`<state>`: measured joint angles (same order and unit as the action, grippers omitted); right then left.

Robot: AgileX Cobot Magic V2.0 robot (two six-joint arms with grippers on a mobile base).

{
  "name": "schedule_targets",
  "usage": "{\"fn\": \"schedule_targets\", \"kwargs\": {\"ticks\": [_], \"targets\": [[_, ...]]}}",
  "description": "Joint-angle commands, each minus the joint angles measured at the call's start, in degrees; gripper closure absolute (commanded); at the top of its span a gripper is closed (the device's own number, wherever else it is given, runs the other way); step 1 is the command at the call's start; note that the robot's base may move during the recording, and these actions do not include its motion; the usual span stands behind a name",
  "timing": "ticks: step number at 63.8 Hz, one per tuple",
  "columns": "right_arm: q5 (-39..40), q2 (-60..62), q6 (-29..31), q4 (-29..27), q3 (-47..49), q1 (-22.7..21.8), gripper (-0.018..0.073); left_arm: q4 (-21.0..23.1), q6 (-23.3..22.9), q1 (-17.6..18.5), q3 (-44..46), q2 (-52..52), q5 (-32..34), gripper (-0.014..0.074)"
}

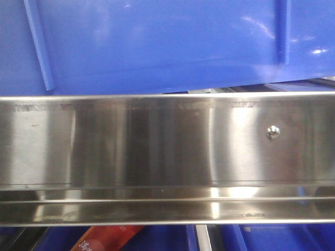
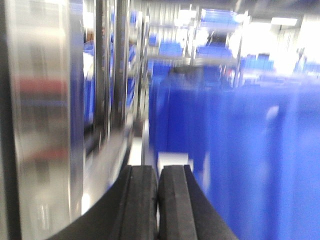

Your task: Move blue bin to conveyor side

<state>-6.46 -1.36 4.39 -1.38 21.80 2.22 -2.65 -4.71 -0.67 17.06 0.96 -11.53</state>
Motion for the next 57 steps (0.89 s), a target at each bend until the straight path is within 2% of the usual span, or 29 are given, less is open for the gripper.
{"fn": "schedule_targets", "kwargs": {"ticks": [1,10,20,24,30,36,43,48,57], "targets": [[-10.4,-4.0,0.4,0.6,9.0,-0.3,0.0647,0.4,0.0,-0.3,5.9,2.5,-3.6,0.0585],[-22.2,-14.7,0.4,0.6,22.5,-0.3,0.0647,0.8,0.0,-0.3,15.4,10.0,-10.4,0.0585],[-37.0,-28.1,0.4,0.6,37.7,-0.3,0.0647,1.0,0.0,-0.3,27.2,21.2,-22.7,0.0585],[-42.6,-33.0,0.4,0.6,42.7,-0.3,0.0647,0.9,0.0,-0.3,31.0,25.6,-25.3,0.0585],[-48.4,-39.0,0.4,0.6,50.3,-0.3,0.0647,0.9,0.0,-0.3,34.4,30.5,-24.7,0.0585],[-48.5,-42.8,0.4,0.5,54.6,-0.3,0.0647,0.9,0.0,-0.3,35.1,33.5,-20.4,0.0585],[-47.9,-44.5,0.4,-2.5,55.4,-0.3,0.0647,1.5,0.0,-0.3,35.1,35.1,-16.9,0.0585],[-48.6,-45.7,0.4,-4.0,55.7,-0.3,0.0647,3.6,0.0,-0.3,35.5,36.6,-13.9,0.0585],[-56.3,-52.0,0.8,-4.1,60.1,-0.3,0.0636,6.3,0.0,-0.3,40.1,42.3,-18.0,0.0588]]}}
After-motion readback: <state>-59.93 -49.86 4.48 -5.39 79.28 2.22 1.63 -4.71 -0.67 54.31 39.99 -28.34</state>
